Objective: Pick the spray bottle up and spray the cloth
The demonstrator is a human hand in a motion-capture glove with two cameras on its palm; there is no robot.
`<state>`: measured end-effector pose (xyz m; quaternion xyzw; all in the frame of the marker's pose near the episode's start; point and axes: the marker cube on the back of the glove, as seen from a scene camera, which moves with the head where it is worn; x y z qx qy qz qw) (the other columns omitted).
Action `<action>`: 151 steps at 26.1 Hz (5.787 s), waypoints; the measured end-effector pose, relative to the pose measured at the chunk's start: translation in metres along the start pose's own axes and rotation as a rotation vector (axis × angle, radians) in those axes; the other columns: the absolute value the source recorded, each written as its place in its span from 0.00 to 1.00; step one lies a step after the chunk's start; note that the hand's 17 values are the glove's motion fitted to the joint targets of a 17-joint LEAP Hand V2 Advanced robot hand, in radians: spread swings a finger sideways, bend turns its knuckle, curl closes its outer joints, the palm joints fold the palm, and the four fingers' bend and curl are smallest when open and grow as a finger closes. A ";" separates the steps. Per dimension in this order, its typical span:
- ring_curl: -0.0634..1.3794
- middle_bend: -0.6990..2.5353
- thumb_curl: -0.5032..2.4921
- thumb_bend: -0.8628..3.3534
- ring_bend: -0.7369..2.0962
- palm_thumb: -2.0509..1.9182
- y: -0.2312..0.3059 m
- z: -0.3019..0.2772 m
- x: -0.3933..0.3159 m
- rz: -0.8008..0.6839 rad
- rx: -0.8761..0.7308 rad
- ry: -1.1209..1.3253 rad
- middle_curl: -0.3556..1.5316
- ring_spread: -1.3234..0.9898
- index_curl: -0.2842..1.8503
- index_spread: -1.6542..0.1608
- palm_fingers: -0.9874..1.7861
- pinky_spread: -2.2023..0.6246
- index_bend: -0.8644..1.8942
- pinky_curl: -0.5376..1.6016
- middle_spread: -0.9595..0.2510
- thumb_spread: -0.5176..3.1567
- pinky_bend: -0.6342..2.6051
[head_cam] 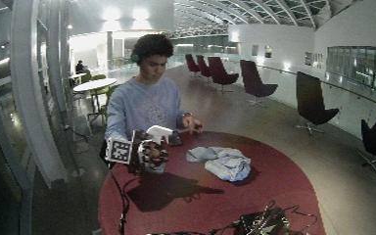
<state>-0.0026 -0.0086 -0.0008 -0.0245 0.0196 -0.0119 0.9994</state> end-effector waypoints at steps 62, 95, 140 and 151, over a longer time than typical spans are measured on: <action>0.31 0.32 0.34 0.20 0.48 0.75 -0.110 0.109 -0.058 0.080 -0.663 0.618 0.41 0.53 0.27 0.79 0.80 0.69 0.36 0.44 0.72 0.37 0.40; 0.32 0.31 0.36 0.20 0.48 0.75 -0.094 0.121 -0.117 -0.127 -0.321 -0.062 0.42 0.53 0.28 0.79 0.80 0.69 0.35 0.44 0.72 0.37 0.40; 0.32 0.31 0.33 0.20 0.43 0.75 -0.048 0.310 -0.173 -0.213 -0.506 -0.512 0.43 0.52 0.29 0.74 0.68 0.79 0.32 0.41 0.70 0.40 0.26; 0.31 0.32 0.32 0.20 0.44 0.73 -0.027 0.265 -0.136 -0.239 -0.561 -0.422 0.43 0.52 0.24 0.72 0.67 0.80 0.33 0.42 0.71 0.40 0.28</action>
